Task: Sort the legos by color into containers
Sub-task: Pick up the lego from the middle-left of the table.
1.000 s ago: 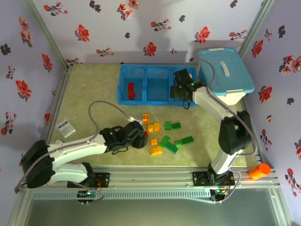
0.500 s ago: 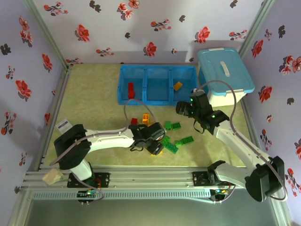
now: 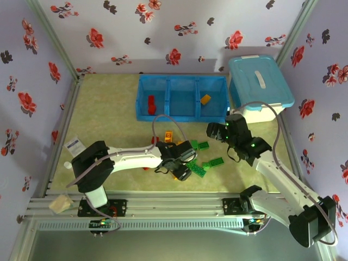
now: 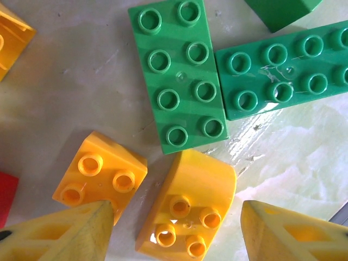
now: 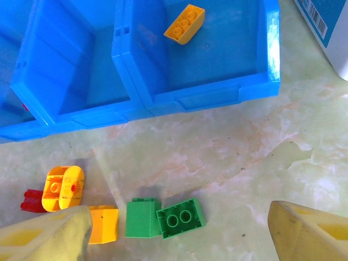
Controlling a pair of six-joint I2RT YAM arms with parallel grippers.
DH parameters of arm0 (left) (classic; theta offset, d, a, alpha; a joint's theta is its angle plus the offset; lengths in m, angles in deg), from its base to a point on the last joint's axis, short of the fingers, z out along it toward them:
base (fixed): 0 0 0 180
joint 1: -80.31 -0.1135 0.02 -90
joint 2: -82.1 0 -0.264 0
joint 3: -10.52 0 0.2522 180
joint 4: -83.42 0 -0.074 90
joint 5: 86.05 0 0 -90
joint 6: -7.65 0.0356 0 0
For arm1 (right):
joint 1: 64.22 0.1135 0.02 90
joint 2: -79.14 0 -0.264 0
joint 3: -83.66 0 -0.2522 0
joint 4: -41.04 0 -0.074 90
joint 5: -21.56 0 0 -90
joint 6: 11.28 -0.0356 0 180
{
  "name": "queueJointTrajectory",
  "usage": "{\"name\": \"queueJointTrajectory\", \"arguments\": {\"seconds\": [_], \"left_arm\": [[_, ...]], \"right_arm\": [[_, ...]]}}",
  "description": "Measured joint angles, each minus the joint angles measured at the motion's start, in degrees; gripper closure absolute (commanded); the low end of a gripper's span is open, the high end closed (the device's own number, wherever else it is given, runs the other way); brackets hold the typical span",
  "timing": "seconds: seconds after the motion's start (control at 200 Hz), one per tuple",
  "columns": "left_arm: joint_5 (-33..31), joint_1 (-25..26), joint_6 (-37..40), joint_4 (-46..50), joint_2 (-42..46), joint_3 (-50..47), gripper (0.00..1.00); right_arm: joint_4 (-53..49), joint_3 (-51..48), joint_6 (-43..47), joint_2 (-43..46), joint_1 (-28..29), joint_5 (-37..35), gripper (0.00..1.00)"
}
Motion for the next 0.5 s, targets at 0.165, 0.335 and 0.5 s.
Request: {"name": "queueJointTrajectory", "arguments": {"seconds": [0.165,0.335,0.5], "left_arm": [[0.0,0.1,0.0,0.6,-0.3,0.4,0.38],[0.0,0.6,0.0,1.1,-0.3,0.6,0.38],[0.0,1.4,-0.3,1.7,0.3,0.4,0.38]], "right_arm": [[0.0,-0.6,-0.3,0.7,0.0,0.1,0.16],[0.2,-1.8,-1.2,1.5,0.0,0.2,0.16],[0.2,-2.0,-1.5,1.7,0.0,0.2,0.16]]}}
